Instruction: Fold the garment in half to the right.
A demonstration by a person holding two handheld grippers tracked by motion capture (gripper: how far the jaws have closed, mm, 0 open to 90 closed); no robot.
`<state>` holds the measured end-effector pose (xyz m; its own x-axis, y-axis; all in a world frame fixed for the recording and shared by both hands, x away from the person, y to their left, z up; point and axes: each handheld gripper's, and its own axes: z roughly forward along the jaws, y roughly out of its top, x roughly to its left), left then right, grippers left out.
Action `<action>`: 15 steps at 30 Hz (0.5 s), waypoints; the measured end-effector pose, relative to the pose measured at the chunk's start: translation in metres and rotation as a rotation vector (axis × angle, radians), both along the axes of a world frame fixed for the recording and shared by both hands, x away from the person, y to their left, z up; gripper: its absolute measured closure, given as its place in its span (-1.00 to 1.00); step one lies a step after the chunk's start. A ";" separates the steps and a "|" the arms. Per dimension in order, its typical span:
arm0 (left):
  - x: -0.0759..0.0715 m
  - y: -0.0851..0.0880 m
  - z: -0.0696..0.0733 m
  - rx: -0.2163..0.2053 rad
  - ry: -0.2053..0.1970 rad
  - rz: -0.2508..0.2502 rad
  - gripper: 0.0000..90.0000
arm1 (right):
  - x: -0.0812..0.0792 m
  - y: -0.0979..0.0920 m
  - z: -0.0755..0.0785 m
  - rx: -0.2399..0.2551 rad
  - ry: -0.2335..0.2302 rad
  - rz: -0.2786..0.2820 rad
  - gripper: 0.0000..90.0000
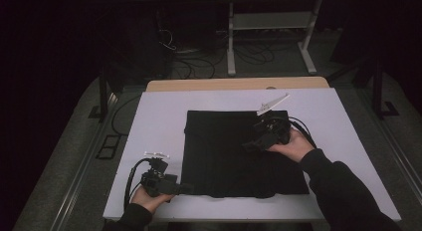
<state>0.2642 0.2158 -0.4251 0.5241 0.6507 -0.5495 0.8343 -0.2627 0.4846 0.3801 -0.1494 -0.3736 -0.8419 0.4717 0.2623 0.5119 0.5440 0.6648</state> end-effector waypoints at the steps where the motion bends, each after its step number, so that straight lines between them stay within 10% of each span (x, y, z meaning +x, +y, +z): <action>1: 0.000 0.001 0.000 0.001 0.002 0.000 -1.00 | 0.002 0.002 0.000 0.001 -0.003 0.002 -1.00; 15: -0.001 0.003 -0.007 0.007 0.052 0.016 -0.83 | 0.016 0.027 0.001 0.035 -0.012 0.008 -1.00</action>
<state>0.2634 0.2191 -0.4324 0.4839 0.6628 -0.5714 0.8628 -0.2520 0.4384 0.3956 -0.1229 -0.3730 -0.8489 0.4554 0.2685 0.4994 0.5242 0.6898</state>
